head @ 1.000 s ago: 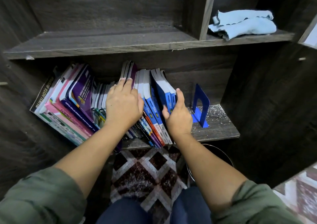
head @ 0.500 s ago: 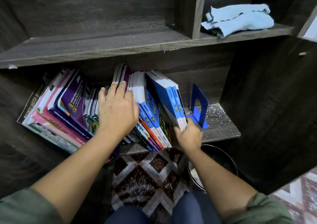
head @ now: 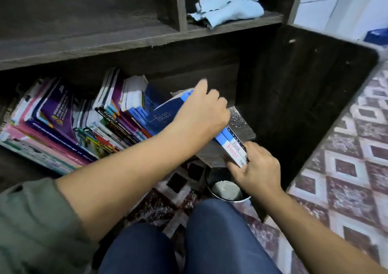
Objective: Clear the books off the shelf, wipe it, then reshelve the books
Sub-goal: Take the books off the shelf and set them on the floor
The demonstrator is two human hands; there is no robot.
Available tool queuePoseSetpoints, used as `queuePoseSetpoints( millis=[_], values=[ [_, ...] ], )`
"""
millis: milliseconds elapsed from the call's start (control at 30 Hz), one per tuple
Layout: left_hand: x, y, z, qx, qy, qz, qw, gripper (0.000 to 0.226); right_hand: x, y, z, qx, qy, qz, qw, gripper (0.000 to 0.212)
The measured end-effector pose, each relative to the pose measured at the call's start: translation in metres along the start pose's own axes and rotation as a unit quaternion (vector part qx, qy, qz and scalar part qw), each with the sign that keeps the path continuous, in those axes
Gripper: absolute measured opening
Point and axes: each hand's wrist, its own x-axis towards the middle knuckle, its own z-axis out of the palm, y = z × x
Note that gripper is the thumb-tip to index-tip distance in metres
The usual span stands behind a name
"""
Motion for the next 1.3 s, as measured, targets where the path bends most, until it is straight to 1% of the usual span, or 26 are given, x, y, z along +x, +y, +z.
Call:
queuePoseSetpoints(
  millis=[33,100,133,200,233,300,367,433,500,567,600,667,800,900,1000,1033,1133,1200,1267,1300],
  values=[
    [0.005,0.009,-0.011,-0.021,-0.027,0.022,0.999,0.022,-0.01,0.008,-0.009,0.008,0.007,0.004,1.0,0.042],
    [0.013,0.029,-0.029,-0.029,-0.018,0.062,0.997,0.017,-0.033,0.026,-0.029,0.025,0.001,0.019,1.0,0.039],
    [0.018,0.041,-0.034,-0.034,-0.014,0.082,0.996,0.017,-0.044,0.035,-0.039,0.029,-0.015,0.04,0.999,0.035],
    [0.027,0.067,-0.036,-0.059,-0.009,0.117,0.991,0.019,-0.065,0.056,-0.058,0.028,-0.079,0.103,0.991,0.03],
    [0.032,0.081,-0.038,-0.07,-0.009,0.136,0.988,0.019,-0.074,0.064,-0.067,0.027,-0.119,0.132,0.984,0.033],
    [0.042,0.11,-0.041,-0.079,-0.006,0.181,0.98,0.018,-0.09,0.079,-0.079,0.028,-0.183,0.16,0.969,0.036],
    [0.054,0.141,-0.042,-0.082,0.013,0.225,0.971,0.017,-0.103,0.091,-0.085,0.033,-0.218,0.19,0.957,0.035],
    [0.068,0.172,-0.039,-0.087,0.021,0.259,0.962,0.016,-0.113,0.105,-0.086,0.023,-0.24,0.239,0.941,0.038],
    [0.083,0.202,-0.032,-0.11,0.002,0.279,0.954,0.014,-0.123,0.122,-0.083,0.008,-0.255,0.285,0.924,0.038],
    [0.096,0.225,-0.015,-0.118,-0.023,0.291,0.949,0.011,-0.135,0.141,-0.076,-0.009,-0.259,0.301,0.918,0.034],
    [0.101,0.235,-0.009,-0.123,-0.017,0.296,0.947,0.007,-0.142,0.151,-0.072,-0.012,-0.258,0.302,0.918,0.032],
    [0.111,0.253,0.004,-0.132,0.018,0.31,0.941,0.008,-0.156,0.171,-0.061,-0.012,-0.253,0.311,0.916,0.03],
    [0.131,0.289,0.025,-0.154,-0.007,0.361,0.92,0.019,-0.181,0.208,-0.037,-0.022,-0.254,0.364,0.896,0.033],
    [0.144,0.298,0.036,-0.144,-0.002,0.378,0.915,0.021,-0.199,0.233,-0.015,-0.049,-0.277,0.385,0.879,0.038],
    [0.154,0.306,0.049,-0.103,0.061,0.382,0.916,0.023,-0.211,0.257,0.007,-0.096,-0.315,0.37,0.869,0.041],
    [0.156,0.309,0.052,-0.079,0.058,0.375,0.922,0.023,-0.213,0.265,0.011,-0.117,-0.323,0.361,0.867,0.042],
    [0.158,0.32,0.062,0.005,-0.003,0.323,0.946,0.029,-0.214,0.288,0.021,-0.183,-0.339,0.343,0.857,0.044],
    [0.157,0.33,0.068,0.051,-0.008,0.308,0.95,0.031,-0.212,0.304,0.026,-0.216,-0.336,0.344,0.85,0.038],
    [0.156,0.339,0.081,0.048,-0.013,0.308,0.95,0.031,-0.209,0.32,0.03,-0.24,-0.312,0.356,0.848,0.035],
    [0.156,0.343,0.089,0.052,0.004,0.311,0.949,0.032,-0.208,0.329,0.033,-0.249,-0.296,0.365,0.847,0.036]
  ],
)
